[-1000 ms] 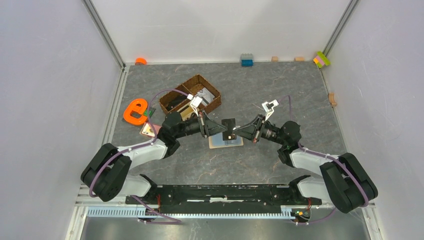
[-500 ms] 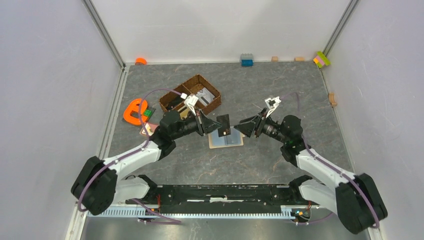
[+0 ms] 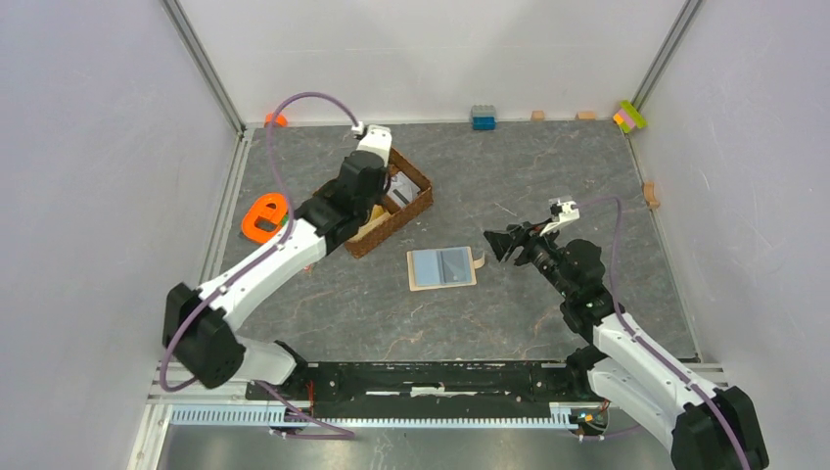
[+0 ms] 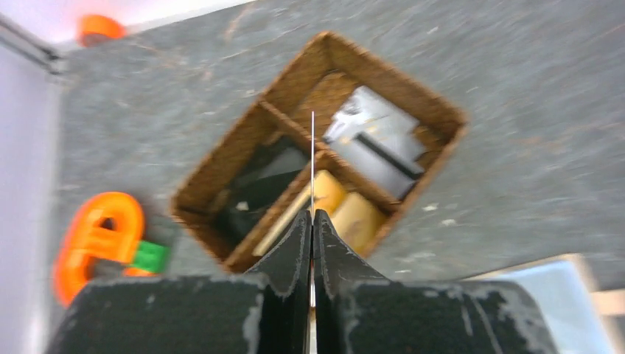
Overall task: Take the credit cards out of the card holder
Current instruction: Place the credit card in the storage box, then pick up the card holder from the center of the board.
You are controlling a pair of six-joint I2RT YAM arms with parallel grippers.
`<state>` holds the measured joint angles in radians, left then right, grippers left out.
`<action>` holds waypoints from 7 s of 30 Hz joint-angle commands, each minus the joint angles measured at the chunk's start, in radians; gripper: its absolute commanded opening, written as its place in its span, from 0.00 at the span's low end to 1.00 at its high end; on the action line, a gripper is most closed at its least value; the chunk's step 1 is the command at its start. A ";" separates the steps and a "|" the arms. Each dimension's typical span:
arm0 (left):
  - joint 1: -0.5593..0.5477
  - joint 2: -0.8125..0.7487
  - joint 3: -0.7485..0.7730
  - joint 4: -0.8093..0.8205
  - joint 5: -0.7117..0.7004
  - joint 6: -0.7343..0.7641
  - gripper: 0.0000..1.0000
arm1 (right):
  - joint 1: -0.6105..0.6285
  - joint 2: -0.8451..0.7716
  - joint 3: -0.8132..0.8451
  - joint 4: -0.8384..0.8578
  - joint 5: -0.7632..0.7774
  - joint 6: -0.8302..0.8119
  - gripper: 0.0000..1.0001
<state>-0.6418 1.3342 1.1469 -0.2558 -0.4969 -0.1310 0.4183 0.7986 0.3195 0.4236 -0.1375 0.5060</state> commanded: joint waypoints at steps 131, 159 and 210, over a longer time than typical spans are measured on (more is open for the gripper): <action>0.009 0.102 -0.557 0.535 0.750 -0.517 0.58 | 0.143 0.357 0.048 0.043 0.044 -0.041 0.00; -0.030 0.377 -0.328 0.236 0.659 -0.424 0.02 | 0.142 0.426 0.074 0.042 -0.061 0.001 0.18; -0.006 0.400 -0.332 0.242 0.693 -0.461 0.02 | 0.031 0.633 -0.012 0.101 -0.368 0.221 0.78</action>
<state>-0.6445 1.7084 0.8303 0.0242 0.1936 -0.5877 0.4351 1.4071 0.3141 0.5266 -0.4744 0.7029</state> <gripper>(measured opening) 0.029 0.791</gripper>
